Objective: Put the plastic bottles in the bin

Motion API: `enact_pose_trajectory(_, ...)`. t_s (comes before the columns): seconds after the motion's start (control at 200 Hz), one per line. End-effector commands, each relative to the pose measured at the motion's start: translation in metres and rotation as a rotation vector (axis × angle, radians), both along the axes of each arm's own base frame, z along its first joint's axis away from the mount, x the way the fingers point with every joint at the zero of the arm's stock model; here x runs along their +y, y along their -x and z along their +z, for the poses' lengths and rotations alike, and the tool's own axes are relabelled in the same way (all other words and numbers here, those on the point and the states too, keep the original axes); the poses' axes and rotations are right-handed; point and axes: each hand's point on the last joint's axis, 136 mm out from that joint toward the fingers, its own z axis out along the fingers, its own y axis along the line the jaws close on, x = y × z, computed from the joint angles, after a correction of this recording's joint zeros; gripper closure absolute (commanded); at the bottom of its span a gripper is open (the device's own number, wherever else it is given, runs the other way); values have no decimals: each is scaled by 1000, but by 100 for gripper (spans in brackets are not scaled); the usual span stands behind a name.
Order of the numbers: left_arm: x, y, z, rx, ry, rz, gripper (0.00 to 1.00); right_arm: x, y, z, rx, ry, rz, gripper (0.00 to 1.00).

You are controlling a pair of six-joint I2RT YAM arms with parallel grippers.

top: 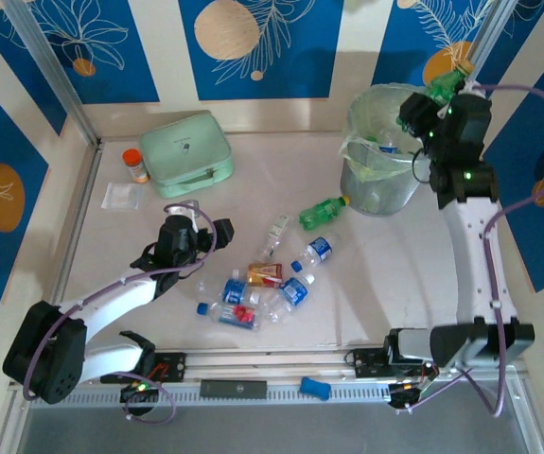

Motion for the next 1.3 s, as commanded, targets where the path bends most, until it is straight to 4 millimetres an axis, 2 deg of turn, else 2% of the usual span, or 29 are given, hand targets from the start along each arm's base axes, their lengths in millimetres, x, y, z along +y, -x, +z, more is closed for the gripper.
enact_pose_trajectory(0.0, 6, 2, -1, 3, 8, 18, 0, 9, -16, 5, 43, 46, 92, 50)
enact_pose_trajectory(0.105, 8, 3, -1, 4, 5, 24, 0, 9, -34, -2, 91, 44, 113, 49)
enact_pose_trajectory(0.21, 8, 3, 0, 3, 5, 22, 0, 6, -52, -17, 140, 29, 120, 49)
enact_pose_trajectory(0.5, 7, 1, 2, 1, 3, 20, 0, 5, -97, -69, 298, -35, 188, 49)
enact_pose_trajectory(0.69, 6, 1, 4, -1, 3, 18, 0, 12, -116, -104, 405, -84, 233, 48)
enact_pose_trajectory(0.845, 6, 0, 6, -4, -2, 16, 0, 17, -123, -122, 456, -119, 256, 45)
enact_pose_trajectory(0.925, 6, 0, 7, -5, -4, 15, 0, 18, -124, -124, 460, -123, 260, 44)
enact_pose_trajectory(1.05, 5, -1, 8, -8, -4, 14, 0, 17, -123, -117, 449, -114, 257, 33)
enact_pose_trajectory(1.171, 5, -1, 8, -8, 1, 14, 0, 17, -118, -101, 420, -95, 258, 24)
enact_pose_trajectory(1.296, 5, -1, 7, -4, 4, 13, 0, 19, -109, -79, 375, -64, 261, 21)
